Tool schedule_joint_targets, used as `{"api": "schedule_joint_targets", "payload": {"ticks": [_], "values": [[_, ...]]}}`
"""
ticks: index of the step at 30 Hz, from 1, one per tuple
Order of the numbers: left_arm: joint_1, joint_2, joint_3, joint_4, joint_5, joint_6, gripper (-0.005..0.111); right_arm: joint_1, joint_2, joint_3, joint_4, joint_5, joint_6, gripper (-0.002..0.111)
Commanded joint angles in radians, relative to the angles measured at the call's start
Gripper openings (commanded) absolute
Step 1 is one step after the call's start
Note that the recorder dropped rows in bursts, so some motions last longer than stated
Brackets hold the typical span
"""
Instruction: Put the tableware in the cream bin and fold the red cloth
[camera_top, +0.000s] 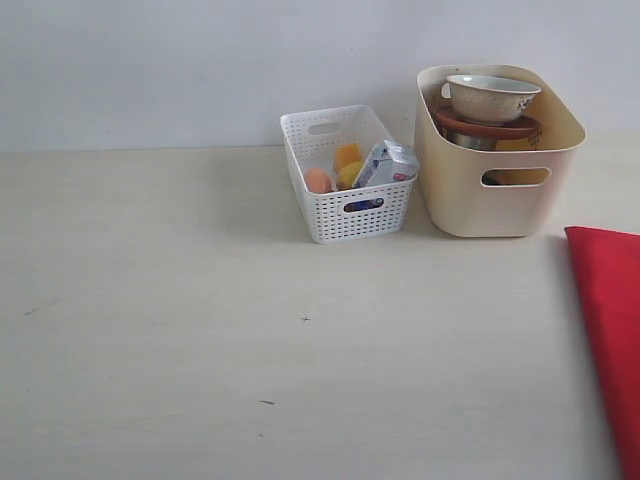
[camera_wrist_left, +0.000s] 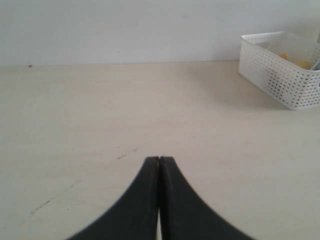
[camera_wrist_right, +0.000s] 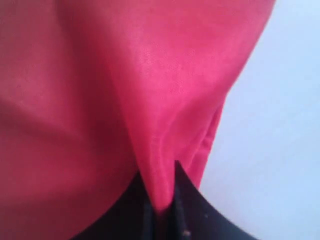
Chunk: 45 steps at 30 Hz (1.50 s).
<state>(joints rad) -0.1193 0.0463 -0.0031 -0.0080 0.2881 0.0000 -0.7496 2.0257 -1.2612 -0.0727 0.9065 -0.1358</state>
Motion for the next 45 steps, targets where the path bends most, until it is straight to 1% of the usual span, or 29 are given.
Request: {"api": "schedule_joint_targets", "payload": {"ticks": [1,3,5,8,12,15,17,19,20,22,26,27,28,31,34,38,40,43,44,45], "values": [[0.004,-0.004,0.003,-0.011,-0.014,-0.009,0.000,-0.055,0.087,-0.072,0.064,-0.006,-0.021,0.000],[0.004,-0.004,0.003,-0.011,-0.014,-0.009,0.000,-0.077,0.131,-0.112,0.180,0.022,-0.105,0.000],[0.004,-0.004,0.003,-0.011,-0.014,-0.009,0.000,-0.097,0.181,-0.163,0.348,0.066,-0.200,0.000],[0.004,-0.004,0.003,-0.011,-0.014,-0.009,0.000,-0.102,0.234,-0.231,0.503,0.117,-0.289,0.000],[0.004,-0.004,0.003,-0.011,-0.014,-0.009,0.000,-0.099,0.278,-0.304,0.619,0.148,-0.334,0.000],[0.004,-0.004,0.003,-0.011,-0.014,-0.009,0.000,-0.099,0.291,-0.346,0.619,0.149,-0.336,0.000],[0.004,-0.004,0.003,-0.011,-0.014,-0.009,0.000,-0.099,0.291,-0.367,0.603,0.141,-0.333,0.002],[0.004,-0.004,0.003,-0.011,-0.014,-0.009,0.000,-0.099,0.288,-0.385,0.567,0.139,-0.333,0.009],[0.004,-0.004,0.003,-0.011,-0.014,-0.009,0.000,-0.099,0.285,-0.393,0.551,0.141,-0.331,0.015],[0.004,-0.004,0.003,-0.011,-0.014,-0.009,0.000,-0.099,0.271,-0.408,0.534,0.141,-0.309,0.031],[0.004,-0.004,0.003,-0.011,-0.014,-0.009,0.000,-0.099,0.220,-0.425,0.510,0.115,-0.281,0.074],[0.004,-0.004,0.003,-0.011,-0.014,-0.009,0.000,-0.099,0.199,-0.425,0.510,0.101,-0.281,0.080],[0.004,-0.004,0.003,-0.011,-0.014,-0.009,0.000,-0.099,0.181,-0.425,0.512,0.085,-0.281,0.081],[0.004,-0.004,0.003,-0.011,-0.014,-0.009,0.000,-0.092,0.112,-0.425,0.527,0.042,-0.288,0.078],[0.004,-0.004,0.003,-0.011,-0.014,-0.009,0.000,-0.049,0.068,-0.425,0.527,0.014,-0.322,0.069],[0.004,-0.004,0.003,-0.011,-0.014,-0.009,0.000,0.054,0.060,-0.425,0.550,0.002,-0.333,0.045],[0.004,-0.004,0.003,-0.011,-0.014,-0.009,0.000,0.120,0.070,-0.425,0.550,0.008,-0.359,0.027],[0.004,-0.004,0.003,-0.011,-0.014,-0.009,0.000,0.221,0.090,-0.420,0.526,0.036,-0.429,0.005],[0.004,-0.004,0.003,-0.011,-0.014,-0.009,0.000,0.248,0.095,-0.420,0.504,0.048,-0.449,0.000],[0.004,-0.004,0.003,-0.011,-0.014,-0.009,0.000,0.280,0.099,-0.420,0.464,0.058,-0.454,0.000]]}}
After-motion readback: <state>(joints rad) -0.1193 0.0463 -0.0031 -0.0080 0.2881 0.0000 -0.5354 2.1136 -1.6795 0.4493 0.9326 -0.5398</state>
